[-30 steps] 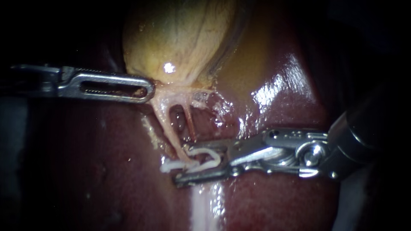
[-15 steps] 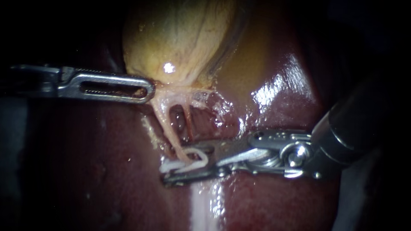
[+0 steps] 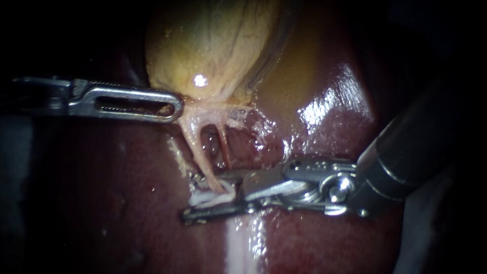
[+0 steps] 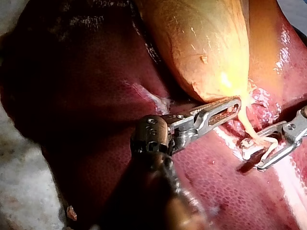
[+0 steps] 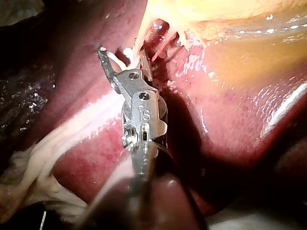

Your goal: Clipping second clip left tube

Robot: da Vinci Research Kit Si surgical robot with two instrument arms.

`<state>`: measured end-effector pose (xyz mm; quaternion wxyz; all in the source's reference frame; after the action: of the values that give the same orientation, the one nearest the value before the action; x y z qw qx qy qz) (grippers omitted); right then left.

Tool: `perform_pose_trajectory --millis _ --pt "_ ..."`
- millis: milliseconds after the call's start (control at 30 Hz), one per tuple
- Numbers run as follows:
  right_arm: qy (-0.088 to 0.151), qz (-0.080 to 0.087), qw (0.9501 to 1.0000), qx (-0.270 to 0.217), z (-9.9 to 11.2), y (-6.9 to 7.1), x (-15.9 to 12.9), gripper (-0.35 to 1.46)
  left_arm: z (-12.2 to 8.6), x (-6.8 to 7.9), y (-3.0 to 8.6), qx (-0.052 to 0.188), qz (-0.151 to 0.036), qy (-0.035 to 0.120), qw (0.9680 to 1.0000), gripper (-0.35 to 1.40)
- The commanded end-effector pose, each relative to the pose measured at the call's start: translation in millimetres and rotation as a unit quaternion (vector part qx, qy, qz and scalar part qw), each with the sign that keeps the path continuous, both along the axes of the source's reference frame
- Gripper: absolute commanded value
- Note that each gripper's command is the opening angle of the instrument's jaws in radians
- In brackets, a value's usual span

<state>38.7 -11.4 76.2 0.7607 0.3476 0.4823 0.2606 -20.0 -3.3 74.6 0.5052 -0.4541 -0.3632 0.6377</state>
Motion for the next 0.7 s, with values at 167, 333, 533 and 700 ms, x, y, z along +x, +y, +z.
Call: perform_pose_trajectory --millis 167,333,533,700 --pt "0.002 -0.004 1.0 -0.001 0.3 -0.2 0.3 0.46 0.1 0.0 0.0 0.0 0.0 0.0 1.0 -0.35" --pt "0.003 -0.003 1.0 -0.001 0.1 0.0 0.3 0.44 0.1 0.0 0.0 0.0 0.0 0.0 1.0 -0.35" --pt "0.008 -0.002 1.0 0.0 0.1 0.0 0.3 0.31 0.1 0.0 0.0 0.0 0.0 0.0 1.0 -0.35" --pt "0.019 -0.02 0.9996 0.005 0.1 0.0 0.0 -0.16 0.2 0.0 0.0 0.0 0.0 0.0 1.0 -0.35"
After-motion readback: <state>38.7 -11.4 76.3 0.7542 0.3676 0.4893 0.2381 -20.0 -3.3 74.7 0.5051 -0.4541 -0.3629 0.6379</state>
